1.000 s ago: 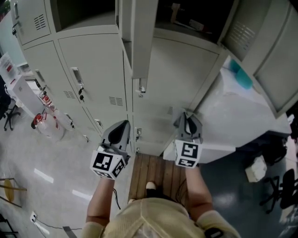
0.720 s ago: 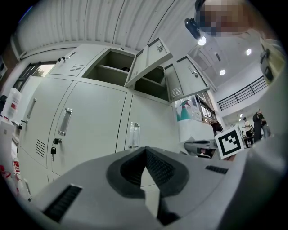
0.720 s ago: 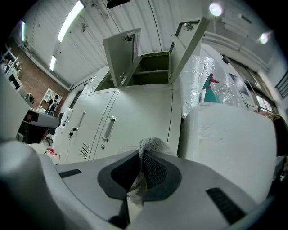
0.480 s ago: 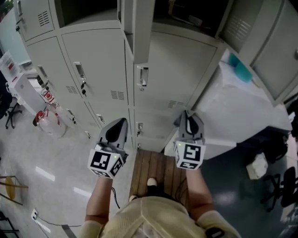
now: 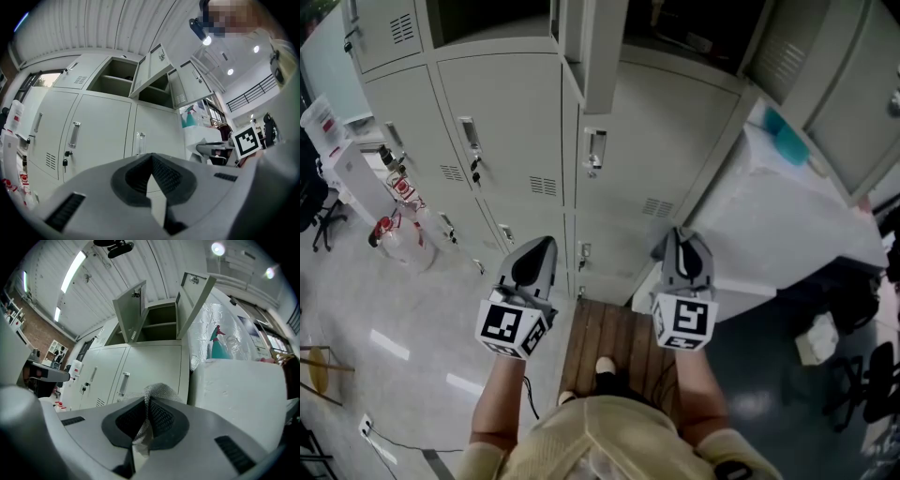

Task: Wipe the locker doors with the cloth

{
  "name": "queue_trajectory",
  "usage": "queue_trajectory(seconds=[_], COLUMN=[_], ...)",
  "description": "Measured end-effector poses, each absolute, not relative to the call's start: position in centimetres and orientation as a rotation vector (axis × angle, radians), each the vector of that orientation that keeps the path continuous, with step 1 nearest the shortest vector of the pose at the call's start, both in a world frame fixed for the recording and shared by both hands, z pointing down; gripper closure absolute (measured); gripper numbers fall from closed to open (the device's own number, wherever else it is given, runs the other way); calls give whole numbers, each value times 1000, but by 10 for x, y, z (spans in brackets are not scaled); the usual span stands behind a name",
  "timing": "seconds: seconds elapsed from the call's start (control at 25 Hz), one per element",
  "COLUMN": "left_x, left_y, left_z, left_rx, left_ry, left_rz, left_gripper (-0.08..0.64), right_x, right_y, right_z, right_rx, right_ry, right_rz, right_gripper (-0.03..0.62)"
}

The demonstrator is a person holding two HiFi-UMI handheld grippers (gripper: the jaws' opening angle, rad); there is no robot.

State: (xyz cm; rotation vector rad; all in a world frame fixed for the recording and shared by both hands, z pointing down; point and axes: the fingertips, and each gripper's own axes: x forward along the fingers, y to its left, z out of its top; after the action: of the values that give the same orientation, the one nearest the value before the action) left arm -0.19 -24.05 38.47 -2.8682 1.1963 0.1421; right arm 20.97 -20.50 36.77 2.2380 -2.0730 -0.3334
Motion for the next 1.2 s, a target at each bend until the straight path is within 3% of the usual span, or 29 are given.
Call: queue_trajectory(seconds=[1.2], left_x=[-31], left_y=[-233], left_z=[384], left_rx=[-2843], left_ry=[1249], left_rz=[167], left_gripper=[563], right_x=[169], right_y=[-157], right_z=[378], right_rx=[2181], right_ry=[-2197], right_rz=[-207], right_gripper=[588])
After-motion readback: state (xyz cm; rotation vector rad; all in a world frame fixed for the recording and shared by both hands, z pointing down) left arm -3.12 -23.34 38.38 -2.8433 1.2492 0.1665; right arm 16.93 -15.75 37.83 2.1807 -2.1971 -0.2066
